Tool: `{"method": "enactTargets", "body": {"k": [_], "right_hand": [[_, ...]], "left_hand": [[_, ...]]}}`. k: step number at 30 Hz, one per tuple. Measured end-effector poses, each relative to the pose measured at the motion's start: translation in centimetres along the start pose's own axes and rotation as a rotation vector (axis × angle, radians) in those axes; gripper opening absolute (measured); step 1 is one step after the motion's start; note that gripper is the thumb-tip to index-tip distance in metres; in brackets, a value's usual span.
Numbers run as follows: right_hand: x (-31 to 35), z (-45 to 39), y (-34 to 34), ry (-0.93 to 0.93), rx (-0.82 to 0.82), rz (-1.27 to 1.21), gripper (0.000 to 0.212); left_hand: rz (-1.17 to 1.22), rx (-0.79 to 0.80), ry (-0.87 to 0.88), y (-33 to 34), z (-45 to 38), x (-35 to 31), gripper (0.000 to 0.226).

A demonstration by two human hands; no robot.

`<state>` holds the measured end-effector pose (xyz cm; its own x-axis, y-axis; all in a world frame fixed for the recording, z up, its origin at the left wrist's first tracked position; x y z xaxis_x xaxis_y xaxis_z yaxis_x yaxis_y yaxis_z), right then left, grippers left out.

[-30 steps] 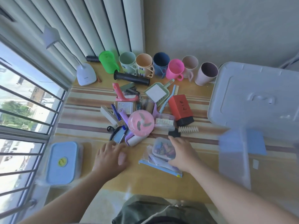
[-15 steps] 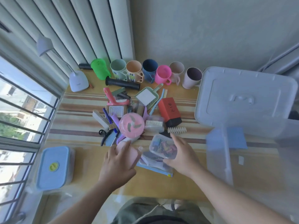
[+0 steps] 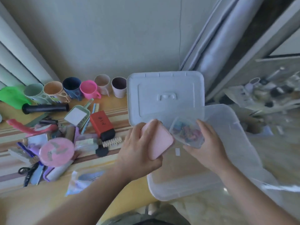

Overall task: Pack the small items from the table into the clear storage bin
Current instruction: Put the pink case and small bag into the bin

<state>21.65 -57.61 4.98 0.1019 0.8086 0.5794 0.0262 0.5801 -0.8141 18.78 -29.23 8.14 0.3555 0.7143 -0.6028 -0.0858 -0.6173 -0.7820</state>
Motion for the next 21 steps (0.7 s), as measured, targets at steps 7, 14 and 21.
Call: {"method": "enactTargets", "body": {"k": [7,14,21], "right_hand": [[-7.7,-3.0,1.9,0.092,0.225,0.061,0.079],[-9.4,-7.5,9.2,0.035,0.501,0.151,0.077],[-8.4,-9.2,9.5,0.023,0.58,0.06,0.08]], "left_hand": [[-0.007,0.183,-0.02,7.3,-3.9,-4.8,0.106],[-0.065,0.281,-0.172,9.7,-2.4,-5.4,0.097],[-0.068,0.282,-0.207,9.2,-2.9,-4.9,0.1]]}}
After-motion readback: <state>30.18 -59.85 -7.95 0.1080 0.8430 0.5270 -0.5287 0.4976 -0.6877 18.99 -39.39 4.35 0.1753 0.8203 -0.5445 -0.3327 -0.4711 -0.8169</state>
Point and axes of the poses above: each hand's wrist, its own z-axis away from the middle knuckle, its own y-axis out of the palm, x = y × z, the point moved 1 cm from there along -z, towards the middle knuckle, and after that the axes turned 9 degrees about y, right-handed, at the moved point
